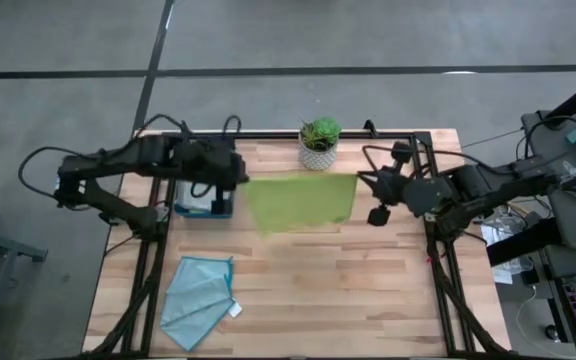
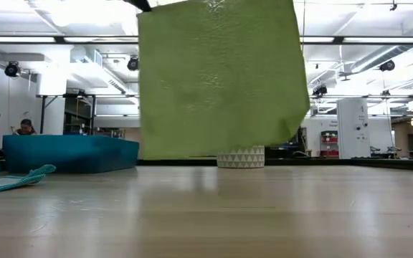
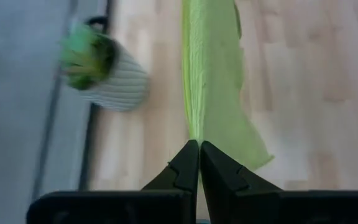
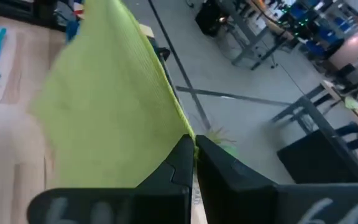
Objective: Fold microfiber towels
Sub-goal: Fold the green towel
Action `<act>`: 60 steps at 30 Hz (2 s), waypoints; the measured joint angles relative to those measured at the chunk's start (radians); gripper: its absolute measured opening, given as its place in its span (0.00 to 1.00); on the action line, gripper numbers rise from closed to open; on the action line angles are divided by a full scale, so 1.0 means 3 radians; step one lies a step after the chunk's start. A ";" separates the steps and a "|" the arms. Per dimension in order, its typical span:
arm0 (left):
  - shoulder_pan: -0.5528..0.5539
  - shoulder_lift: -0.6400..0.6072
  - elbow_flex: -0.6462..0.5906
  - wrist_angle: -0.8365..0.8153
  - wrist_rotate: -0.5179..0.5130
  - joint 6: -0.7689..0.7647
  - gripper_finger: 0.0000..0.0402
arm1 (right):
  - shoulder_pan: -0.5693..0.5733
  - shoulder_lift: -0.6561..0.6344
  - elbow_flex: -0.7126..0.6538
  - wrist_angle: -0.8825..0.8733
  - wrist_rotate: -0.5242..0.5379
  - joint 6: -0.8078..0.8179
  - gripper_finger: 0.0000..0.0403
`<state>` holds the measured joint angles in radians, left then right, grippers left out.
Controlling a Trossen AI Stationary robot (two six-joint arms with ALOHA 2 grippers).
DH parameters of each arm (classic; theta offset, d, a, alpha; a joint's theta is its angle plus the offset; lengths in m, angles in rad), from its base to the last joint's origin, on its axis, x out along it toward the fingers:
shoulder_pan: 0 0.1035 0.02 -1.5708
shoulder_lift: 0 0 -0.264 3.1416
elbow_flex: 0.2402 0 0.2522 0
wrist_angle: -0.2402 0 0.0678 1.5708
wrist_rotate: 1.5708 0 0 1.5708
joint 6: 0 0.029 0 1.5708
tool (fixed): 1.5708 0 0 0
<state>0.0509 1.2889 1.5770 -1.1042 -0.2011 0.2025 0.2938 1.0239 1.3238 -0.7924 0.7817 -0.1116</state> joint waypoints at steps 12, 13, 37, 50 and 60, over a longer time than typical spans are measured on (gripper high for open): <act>-0.0332 0.0071 -0.0483 0.0109 0.0230 -0.0494 0.00 | 0.0123 0.0041 -0.0352 -0.0562 -0.0534 0.1029 0.02; -0.0402 0.0092 -0.0566 0.0171 0.0230 -0.0554 0.00 | 0.0168 0.0041 -0.0424 -0.0562 -0.0607 0.1140 0.02; -0.0828 0.2366 -0.1200 0.4953 0.0094 -0.0541 0.41 | 0.0905 0.0040 -0.1289 -0.0506 -0.0801 0.2668 0.02; -0.0568 0.3183 -0.0371 0.4965 0.0116 -0.0568 0.45 | 0.0906 0.0040 -0.1296 -0.0508 -0.0801 0.2688 0.02; -0.0563 0.3738 0.0190 0.4958 0.0214 -0.0569 0.45 | 0.0905 0.0040 -0.1303 -0.0508 -0.0798 0.2703 0.02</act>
<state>-0.1181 2.4104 1.6340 0.3833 -0.1368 0.0319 0.5652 1.0359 0.9329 -0.9447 0.5423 0.6991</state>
